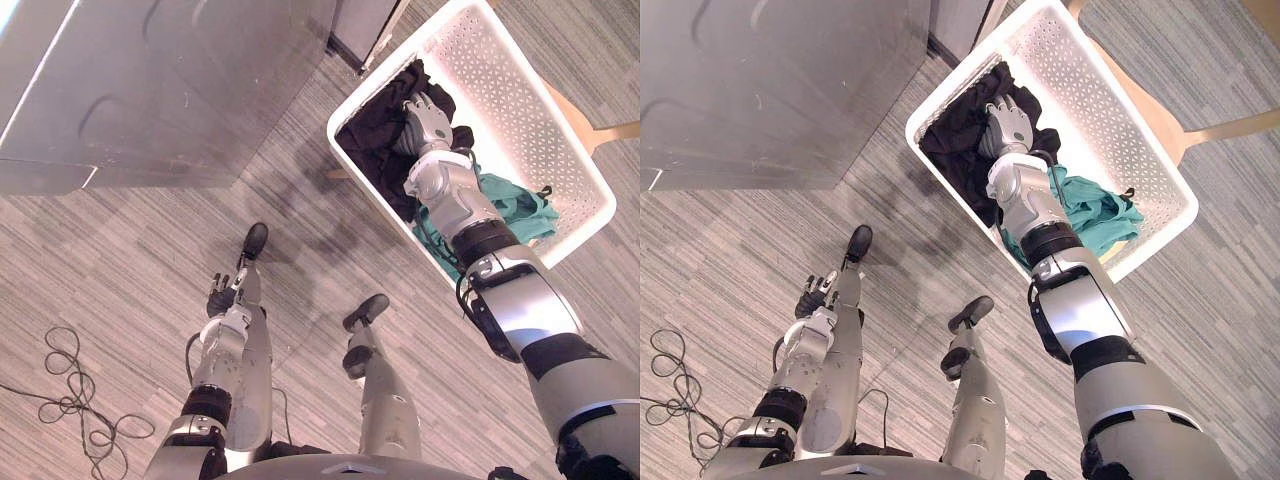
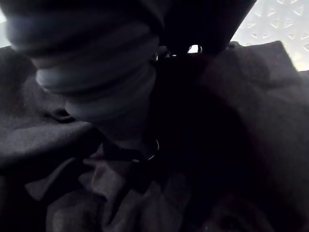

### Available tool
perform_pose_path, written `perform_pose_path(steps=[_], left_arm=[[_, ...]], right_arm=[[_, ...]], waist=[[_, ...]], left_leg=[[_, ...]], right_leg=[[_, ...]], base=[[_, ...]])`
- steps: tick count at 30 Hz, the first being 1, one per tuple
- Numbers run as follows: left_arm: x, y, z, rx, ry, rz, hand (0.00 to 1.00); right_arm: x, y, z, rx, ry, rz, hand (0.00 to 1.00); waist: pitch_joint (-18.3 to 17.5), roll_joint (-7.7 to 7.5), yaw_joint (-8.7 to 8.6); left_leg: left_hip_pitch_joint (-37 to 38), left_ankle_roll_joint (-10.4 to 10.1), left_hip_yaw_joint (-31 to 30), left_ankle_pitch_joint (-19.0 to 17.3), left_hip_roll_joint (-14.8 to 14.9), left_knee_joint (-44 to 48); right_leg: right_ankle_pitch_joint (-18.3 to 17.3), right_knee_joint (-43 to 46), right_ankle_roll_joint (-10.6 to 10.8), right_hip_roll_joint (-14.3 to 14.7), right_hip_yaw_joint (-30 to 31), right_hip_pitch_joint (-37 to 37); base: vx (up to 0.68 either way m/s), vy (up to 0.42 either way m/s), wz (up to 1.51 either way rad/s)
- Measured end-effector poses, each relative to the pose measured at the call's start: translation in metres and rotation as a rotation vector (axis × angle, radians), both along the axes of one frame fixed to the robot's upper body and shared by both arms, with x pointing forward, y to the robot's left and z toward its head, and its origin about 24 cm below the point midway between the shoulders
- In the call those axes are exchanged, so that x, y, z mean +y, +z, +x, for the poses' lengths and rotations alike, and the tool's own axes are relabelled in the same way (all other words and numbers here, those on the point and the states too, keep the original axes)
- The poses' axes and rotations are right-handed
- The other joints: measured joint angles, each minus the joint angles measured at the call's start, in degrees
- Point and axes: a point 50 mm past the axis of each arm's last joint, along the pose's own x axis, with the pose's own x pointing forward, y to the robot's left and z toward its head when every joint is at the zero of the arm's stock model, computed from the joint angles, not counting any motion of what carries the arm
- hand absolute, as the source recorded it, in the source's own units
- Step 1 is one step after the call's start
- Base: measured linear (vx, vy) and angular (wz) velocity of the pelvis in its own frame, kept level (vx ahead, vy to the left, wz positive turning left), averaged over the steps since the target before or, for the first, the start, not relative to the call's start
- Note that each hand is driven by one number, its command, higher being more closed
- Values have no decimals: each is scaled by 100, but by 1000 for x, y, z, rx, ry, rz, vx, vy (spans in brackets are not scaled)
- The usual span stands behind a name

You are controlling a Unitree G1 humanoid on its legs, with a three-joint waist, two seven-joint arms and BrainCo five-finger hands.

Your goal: Pick up the laundry basket with both hands and put the clothes into the washing machine.

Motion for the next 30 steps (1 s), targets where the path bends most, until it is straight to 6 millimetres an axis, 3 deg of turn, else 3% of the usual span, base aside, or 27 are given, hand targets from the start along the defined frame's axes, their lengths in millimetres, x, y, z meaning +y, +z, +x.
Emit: perform_pose_path(steps=[7, 9, 15, 21, 26, 30], left_arm=[[0, -1, -1, 7, -11, 21, 0], [0, -2, -1, 13, -13, 22, 0], [-1, -8, -4, 54, -14, 33, 0], [-8, -10, -5, 71, -101, 116, 0], [-16, -10, -5, 77, -188, 205, 0], [-21, -10, -5, 73, -224, 229, 0]], right_arm=[[0, -21, -1, 63, -18, 89, 100], [1, -22, -1, 66, -13, 229, 100], [-6, -30, -3, 50, -13, 783, 100], [-14, -46, -8, -46, -50, 1548, 100], [-17, -57, -14, -146, -59, 1972, 100], [-18, -67, -17, -180, -79, 2152, 100]], waist=[[-151, -3, 24], [-159, -2, 20], [-162, 3, 22], [-167, 14, 13], [-176, 81, -34], [-175, 144, -41]], left_leg=[[103, 7, -3, 51, -18, -73], [178, 3, 2, 87, -20, -139], [299, 8, 56, 92, -22, -158], [601, 10, 267, 157, -40, -341], [695, 11, 325, 157, -76, -361], [882, 11, 460, 157, -123, -429]], right_leg=[[-4, 20, 4, -12, -6, 74], [-3, 17, 5, -16, -2, 116], [6, 4, 5, -24, 45, 191], [36, -19, 23, -106, 215, 281], [55, -39, 40, -143, 249, 342], [49, -20, 60, -219, 343, 422]], base=[[6, 52, 3], [13, 18, 1], [11, 33, -2], [16, 28, -8], [0, 0, 0], [1, 10, -3]])
